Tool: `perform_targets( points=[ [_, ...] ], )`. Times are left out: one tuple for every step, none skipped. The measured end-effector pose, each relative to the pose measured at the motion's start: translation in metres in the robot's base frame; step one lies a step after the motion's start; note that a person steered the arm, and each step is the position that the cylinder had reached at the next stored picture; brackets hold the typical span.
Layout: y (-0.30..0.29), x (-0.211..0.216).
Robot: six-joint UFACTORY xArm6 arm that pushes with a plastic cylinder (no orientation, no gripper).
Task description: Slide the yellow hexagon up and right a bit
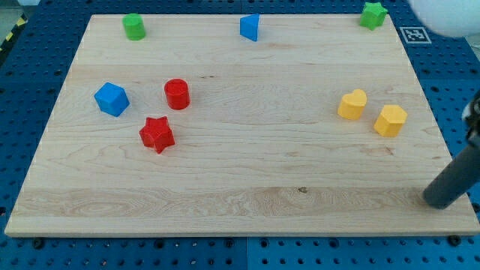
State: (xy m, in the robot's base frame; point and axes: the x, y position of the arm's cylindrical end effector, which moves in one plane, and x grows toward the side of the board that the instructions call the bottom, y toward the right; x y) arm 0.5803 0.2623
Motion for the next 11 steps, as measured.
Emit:
perform_targets(
  points=[
    [0.012, -0.008],
    [0.004, -0.008],
    [0.003, -0.008],
    [0.003, -0.008],
    [-0.007, -0.006],
    [-0.012, -0.005],
    [-0.02, -0.005],
    [-0.044, -0.006],
    [-0.046, -0.012],
    [-0.047, -0.032],
    [-0.07, -0.055]
  ],
)
